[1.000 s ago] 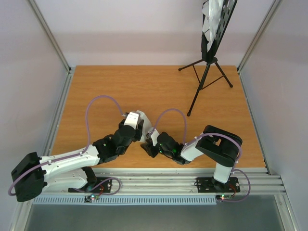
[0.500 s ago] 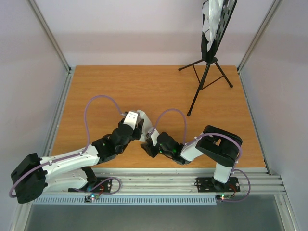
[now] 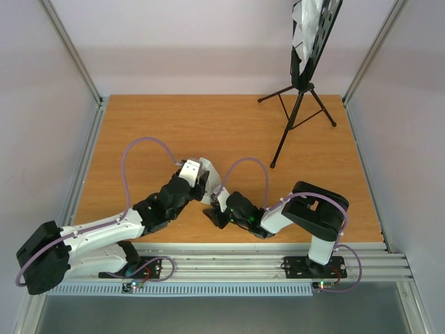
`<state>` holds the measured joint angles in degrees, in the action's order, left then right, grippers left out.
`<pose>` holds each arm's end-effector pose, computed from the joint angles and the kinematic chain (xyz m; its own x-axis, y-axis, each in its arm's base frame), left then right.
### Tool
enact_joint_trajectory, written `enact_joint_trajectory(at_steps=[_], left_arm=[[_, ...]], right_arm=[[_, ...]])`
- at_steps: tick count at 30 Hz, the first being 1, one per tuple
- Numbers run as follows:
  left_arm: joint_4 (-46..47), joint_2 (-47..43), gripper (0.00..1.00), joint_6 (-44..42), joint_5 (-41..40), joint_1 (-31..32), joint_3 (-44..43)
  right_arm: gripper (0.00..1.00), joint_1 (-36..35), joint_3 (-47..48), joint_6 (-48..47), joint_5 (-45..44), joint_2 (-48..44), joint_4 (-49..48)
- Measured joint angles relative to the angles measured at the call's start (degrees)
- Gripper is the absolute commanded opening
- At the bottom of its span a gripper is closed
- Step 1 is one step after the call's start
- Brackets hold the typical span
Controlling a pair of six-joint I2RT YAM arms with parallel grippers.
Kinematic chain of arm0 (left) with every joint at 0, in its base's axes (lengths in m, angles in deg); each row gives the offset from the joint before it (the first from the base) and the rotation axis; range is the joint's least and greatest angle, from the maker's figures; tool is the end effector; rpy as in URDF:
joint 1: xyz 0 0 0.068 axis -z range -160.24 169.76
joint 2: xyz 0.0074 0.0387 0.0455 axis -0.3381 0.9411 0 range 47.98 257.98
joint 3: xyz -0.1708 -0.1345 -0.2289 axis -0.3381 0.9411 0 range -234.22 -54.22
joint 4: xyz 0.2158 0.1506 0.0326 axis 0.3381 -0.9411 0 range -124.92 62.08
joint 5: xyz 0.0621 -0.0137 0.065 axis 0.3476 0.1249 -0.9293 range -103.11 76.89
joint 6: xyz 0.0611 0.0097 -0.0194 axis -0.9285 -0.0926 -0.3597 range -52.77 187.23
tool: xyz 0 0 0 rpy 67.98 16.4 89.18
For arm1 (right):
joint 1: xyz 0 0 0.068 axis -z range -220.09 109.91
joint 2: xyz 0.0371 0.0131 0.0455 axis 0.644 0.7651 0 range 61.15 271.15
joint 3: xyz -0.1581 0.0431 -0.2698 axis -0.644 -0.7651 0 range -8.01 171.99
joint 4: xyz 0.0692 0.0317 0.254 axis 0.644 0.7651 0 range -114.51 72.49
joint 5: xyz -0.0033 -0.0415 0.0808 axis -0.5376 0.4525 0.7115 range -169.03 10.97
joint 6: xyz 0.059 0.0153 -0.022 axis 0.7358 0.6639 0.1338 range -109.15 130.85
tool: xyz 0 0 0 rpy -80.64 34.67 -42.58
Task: Pack up the instrument practice props
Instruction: Close the cover of the metronome.
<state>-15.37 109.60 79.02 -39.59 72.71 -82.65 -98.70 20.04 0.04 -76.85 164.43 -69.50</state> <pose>0.1544 -0.1672 0.2565 -0.3025 0.0973 -0.9482 0.4098 0.9114 -0.0372 0.1650 0.2741 0.1251 -0.0944 -0.5147 -0.8522 -0.9039 0.4030 -0.1433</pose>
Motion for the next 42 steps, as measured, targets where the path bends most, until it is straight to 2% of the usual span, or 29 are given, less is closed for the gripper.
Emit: enact_joint_trajectory(at_steps=[8, 42], left_arm=[[2.49, 2.54, 0.44, -1.36, 0.72, -0.24, -0.72], [5.46, 2.03, 0.43, -2.21, -0.35, 0.09, 0.96]], right_arm=[[0.46, -0.13, 0.00, 0.00, -0.02, 0.02, 0.00], [0.46, -0.28, 0.07, 0.33, -0.02, 0.28, -0.46]])
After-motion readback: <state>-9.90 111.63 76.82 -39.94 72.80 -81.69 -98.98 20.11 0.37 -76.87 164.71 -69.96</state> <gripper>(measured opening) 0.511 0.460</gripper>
